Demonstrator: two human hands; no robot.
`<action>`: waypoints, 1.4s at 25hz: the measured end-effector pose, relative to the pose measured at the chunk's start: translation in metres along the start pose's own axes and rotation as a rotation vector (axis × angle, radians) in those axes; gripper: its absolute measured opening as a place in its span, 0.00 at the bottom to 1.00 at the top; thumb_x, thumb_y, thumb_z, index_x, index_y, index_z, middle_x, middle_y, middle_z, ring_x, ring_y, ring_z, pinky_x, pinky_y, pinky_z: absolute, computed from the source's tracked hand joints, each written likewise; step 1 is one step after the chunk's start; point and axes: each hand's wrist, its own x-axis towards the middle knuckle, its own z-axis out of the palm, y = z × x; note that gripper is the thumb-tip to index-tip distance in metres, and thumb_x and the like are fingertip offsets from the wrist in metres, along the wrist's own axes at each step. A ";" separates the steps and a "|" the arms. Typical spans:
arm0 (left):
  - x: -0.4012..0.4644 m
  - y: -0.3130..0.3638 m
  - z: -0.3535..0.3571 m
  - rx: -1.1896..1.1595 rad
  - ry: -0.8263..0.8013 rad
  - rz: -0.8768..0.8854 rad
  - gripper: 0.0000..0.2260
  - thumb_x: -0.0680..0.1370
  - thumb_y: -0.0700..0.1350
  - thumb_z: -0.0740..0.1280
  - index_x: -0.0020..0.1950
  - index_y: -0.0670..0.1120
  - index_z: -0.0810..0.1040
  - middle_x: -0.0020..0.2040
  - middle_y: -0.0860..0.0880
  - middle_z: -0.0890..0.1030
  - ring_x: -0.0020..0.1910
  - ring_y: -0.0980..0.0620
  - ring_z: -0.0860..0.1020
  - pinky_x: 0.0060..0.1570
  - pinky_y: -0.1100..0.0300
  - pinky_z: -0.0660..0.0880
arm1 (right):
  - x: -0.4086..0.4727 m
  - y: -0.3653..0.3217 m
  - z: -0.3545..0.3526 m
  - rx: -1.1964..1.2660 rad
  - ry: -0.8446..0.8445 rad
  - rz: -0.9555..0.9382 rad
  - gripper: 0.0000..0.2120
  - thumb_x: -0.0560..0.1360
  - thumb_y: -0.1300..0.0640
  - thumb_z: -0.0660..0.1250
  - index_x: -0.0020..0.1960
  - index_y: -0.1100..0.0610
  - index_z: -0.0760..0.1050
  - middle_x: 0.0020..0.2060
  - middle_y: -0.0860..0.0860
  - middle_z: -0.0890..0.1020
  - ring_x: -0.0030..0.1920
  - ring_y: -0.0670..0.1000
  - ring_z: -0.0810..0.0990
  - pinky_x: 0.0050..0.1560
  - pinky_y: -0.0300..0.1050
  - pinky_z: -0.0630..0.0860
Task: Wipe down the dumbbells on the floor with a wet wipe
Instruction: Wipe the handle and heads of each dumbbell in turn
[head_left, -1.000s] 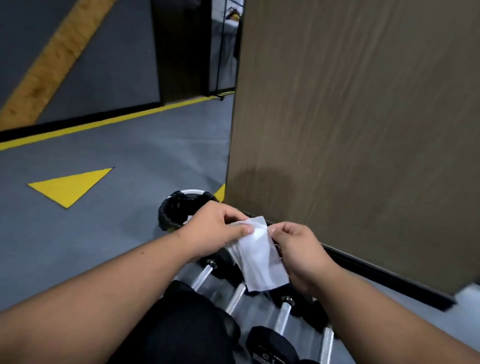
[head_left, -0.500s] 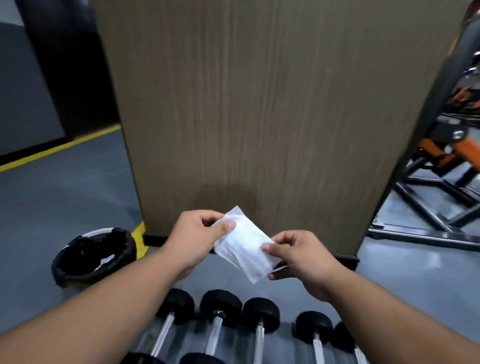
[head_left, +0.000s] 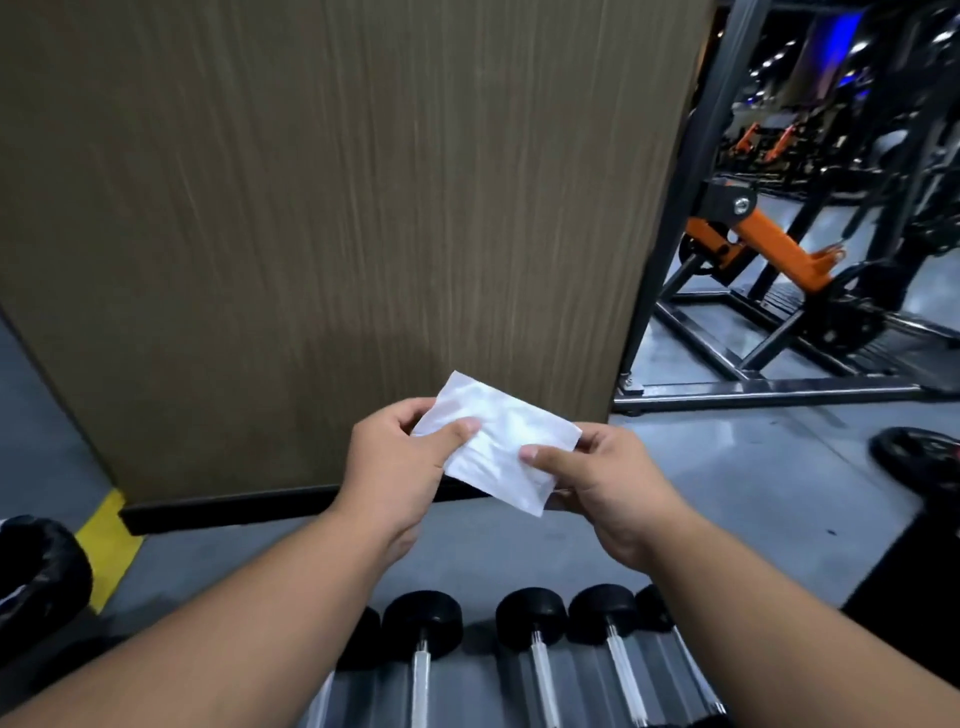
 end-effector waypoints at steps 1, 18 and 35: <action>0.004 -0.005 0.008 0.007 0.008 0.014 0.05 0.73 0.39 0.78 0.45 0.48 0.86 0.45 0.46 0.87 0.48 0.43 0.86 0.54 0.40 0.81 | 0.002 0.005 -0.005 -0.010 0.047 0.002 0.07 0.75 0.65 0.73 0.53 0.65 0.83 0.46 0.61 0.87 0.44 0.60 0.86 0.48 0.57 0.84; -0.042 -0.045 0.117 0.034 -0.039 0.004 0.03 0.76 0.49 0.76 0.44 0.51 0.86 0.40 0.53 0.86 0.42 0.51 0.85 0.50 0.43 0.83 | -0.078 -0.006 -0.095 -0.209 0.564 0.070 0.09 0.81 0.58 0.69 0.45 0.60 0.84 0.40 0.59 0.87 0.36 0.59 0.86 0.39 0.53 0.85; -0.094 -0.016 0.172 0.138 -0.283 0.261 0.07 0.72 0.40 0.77 0.43 0.53 0.84 0.41 0.57 0.84 0.41 0.61 0.82 0.43 0.69 0.76 | -0.147 -0.071 -0.137 -0.292 0.480 0.067 0.09 0.80 0.63 0.69 0.47 0.69 0.82 0.40 0.64 0.86 0.37 0.60 0.85 0.40 0.50 0.83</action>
